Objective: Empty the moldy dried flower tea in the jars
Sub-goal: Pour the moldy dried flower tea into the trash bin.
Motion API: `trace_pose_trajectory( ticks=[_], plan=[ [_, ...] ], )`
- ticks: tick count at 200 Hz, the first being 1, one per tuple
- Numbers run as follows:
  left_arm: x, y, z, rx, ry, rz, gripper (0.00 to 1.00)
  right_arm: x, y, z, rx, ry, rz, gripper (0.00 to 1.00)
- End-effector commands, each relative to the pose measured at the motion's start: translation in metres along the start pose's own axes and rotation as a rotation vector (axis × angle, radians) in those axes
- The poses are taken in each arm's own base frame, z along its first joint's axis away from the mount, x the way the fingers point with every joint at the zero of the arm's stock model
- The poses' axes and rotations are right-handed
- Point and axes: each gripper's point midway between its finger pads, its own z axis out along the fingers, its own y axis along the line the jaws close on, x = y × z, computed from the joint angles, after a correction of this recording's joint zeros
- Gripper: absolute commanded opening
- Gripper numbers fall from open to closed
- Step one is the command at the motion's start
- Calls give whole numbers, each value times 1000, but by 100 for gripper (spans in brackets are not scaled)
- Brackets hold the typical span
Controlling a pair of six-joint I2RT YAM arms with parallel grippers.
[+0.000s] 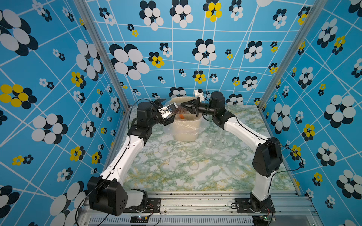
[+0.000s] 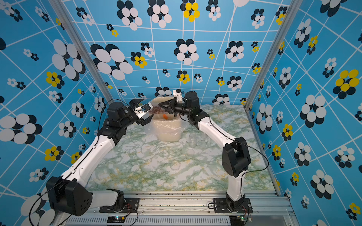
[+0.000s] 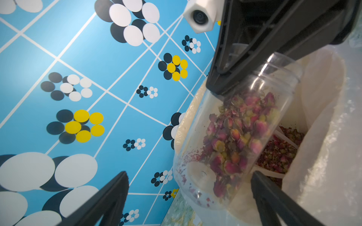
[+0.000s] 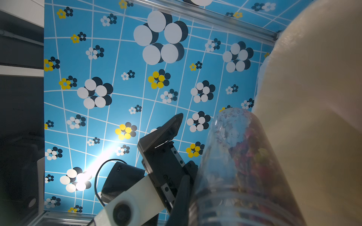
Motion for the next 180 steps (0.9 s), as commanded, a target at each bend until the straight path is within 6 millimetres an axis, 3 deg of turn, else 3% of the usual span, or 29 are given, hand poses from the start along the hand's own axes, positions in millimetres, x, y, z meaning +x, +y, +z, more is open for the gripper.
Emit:
trace_pose_trajectory(
  ticks=[1,23,61,96,138,180],
  plan=[
    [-25,29,-25,-114,-104,-223,99,-7,30,-8,-76,-37,-58,0],
    [-28,44,-44,-186,-126,-467,99,-8,35,-9,-93,-41,-73,0],
    [-21,48,-62,-225,-126,-901,99,-14,47,-10,-139,-74,-82,0],
    [-5,47,-60,-212,32,-1278,99,-19,54,-11,-185,-102,-65,0],
    [-13,41,-49,-97,45,-1551,99,-20,58,-12,-209,-123,-59,0],
    [-6,37,-32,5,98,-1752,99,-14,61,-7,-232,-117,-50,0]
  ],
)
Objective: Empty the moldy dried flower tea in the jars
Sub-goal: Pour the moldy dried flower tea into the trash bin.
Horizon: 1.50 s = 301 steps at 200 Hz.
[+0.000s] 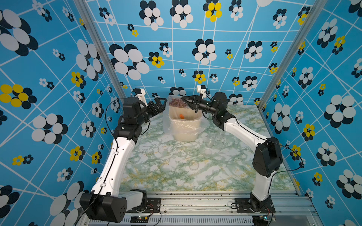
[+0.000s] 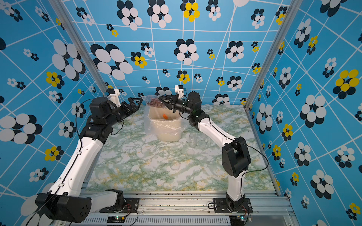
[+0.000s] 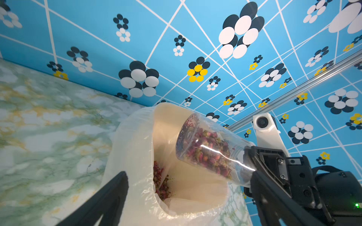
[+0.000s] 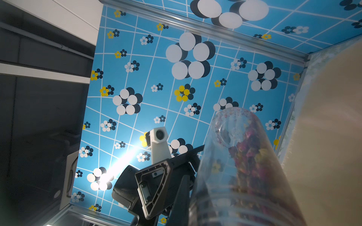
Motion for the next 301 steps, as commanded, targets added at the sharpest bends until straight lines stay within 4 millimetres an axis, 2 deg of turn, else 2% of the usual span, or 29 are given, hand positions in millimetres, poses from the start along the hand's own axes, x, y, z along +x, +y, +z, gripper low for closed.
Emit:
trace_pose_trajectory(
  ticks=[1,40,100,116,165,233,301],
  plan=[
    [7,-3,6,47,86,-196,99,3,26,0,-79,-15,-33,0],
    [2,-11,19,171,98,-364,99,8,27,6,-98,-7,-22,0],
    [2,-11,30,232,104,-459,100,20,29,15,-126,11,-12,0],
    [0,-9,33,241,91,-482,96,23,30,17,-136,16,-5,0],
    [-8,-15,46,300,101,-575,95,27,30,24,-148,27,7,0],
    [0,-11,67,300,147,-682,80,25,20,27,-134,19,21,0],
    [7,-8,74,297,151,-708,61,20,8,31,-111,7,30,0]
  ],
)
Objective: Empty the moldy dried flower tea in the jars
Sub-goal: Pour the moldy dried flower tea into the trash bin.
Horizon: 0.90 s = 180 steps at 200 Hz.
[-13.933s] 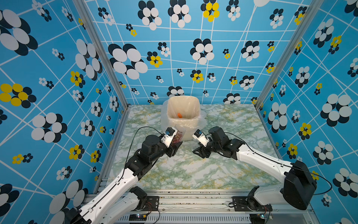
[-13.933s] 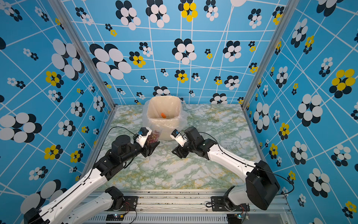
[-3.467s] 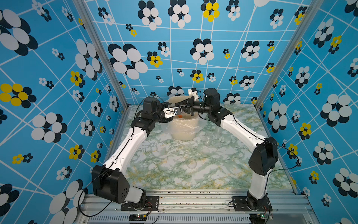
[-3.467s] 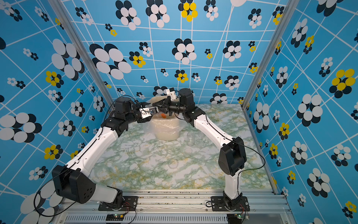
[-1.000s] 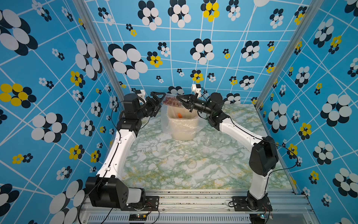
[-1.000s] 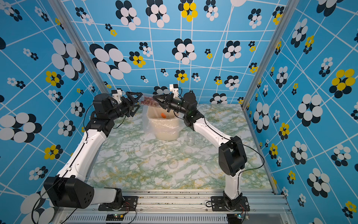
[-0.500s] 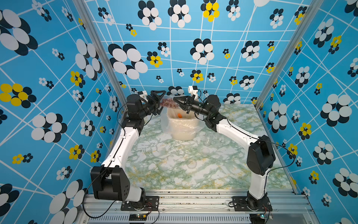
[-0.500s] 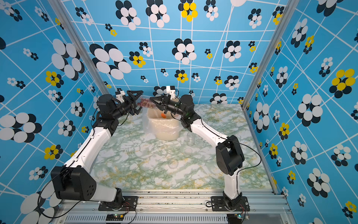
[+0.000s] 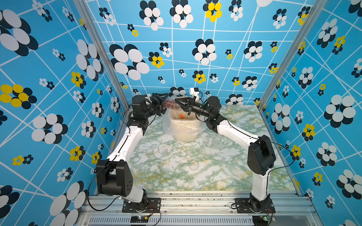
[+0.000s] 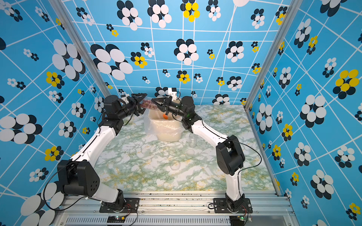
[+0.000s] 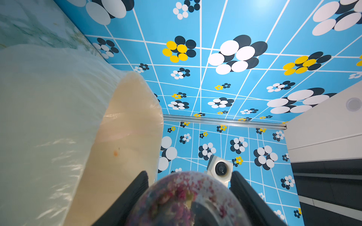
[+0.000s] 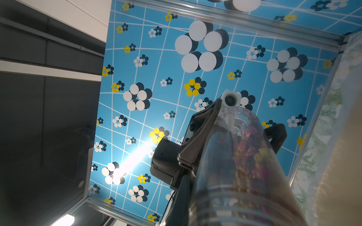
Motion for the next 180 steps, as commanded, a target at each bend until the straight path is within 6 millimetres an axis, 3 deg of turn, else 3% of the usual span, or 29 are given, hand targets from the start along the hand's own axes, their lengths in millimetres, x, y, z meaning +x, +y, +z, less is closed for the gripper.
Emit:
trace_pose_trajectory(
  ticks=[1,40,70,135,180],
  plan=[
    [8,-11,4,45,24,30,61,-5,8,4,-28,-17,-24,0],
    [7,-8,4,39,15,39,48,-9,2,1,-7,-28,-17,0],
    [6,-5,4,29,11,48,33,-11,1,0,-1,-32,-17,18],
    [3,-4,5,29,-2,58,7,-19,3,-10,24,-48,-39,31],
    [1,-6,3,4,-21,109,4,-24,10,-22,37,-64,-69,36]
  ],
)
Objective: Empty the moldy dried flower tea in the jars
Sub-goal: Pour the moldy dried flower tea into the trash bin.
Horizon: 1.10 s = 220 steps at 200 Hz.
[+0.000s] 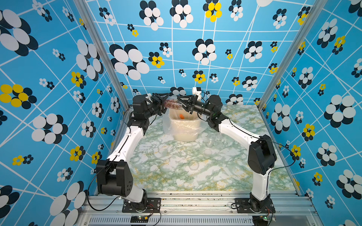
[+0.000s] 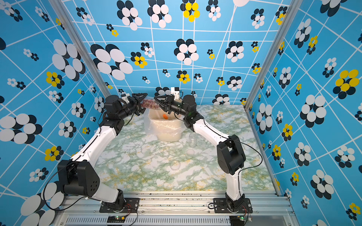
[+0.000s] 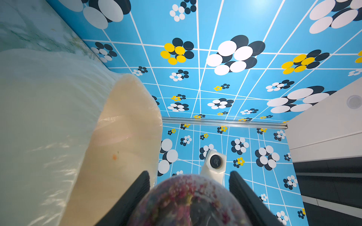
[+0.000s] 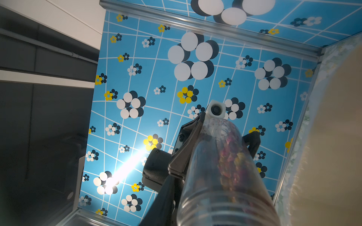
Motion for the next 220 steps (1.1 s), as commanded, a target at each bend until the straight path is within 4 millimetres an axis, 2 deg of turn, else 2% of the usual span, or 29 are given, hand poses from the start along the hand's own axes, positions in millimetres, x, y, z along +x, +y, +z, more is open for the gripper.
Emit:
trace_pose_trajectory(
  ticks=[1,42,67,69,71,151,220],
  plan=[
    [0,-6,1,2,-4,71,4,-6,23,-13,-18,-25,-60,37],
    [-2,-7,-1,-22,-23,113,1,-10,24,-24,-4,-41,-80,42],
    [-3,-6,-1,-25,-27,122,0,-12,33,-27,-15,-47,-100,44],
    [-3,-5,-1,-26,-27,122,0,-10,22,-28,4,-44,-87,44],
    [-3,-6,-1,-25,-27,123,0,-9,19,-29,9,-44,-84,44],
    [-4,-3,-1,-38,-34,150,0,-9,14,-35,24,-49,-84,46],
    [-4,-6,-1,-49,-36,198,0,-6,0,-35,63,-38,-63,46]
  ],
)
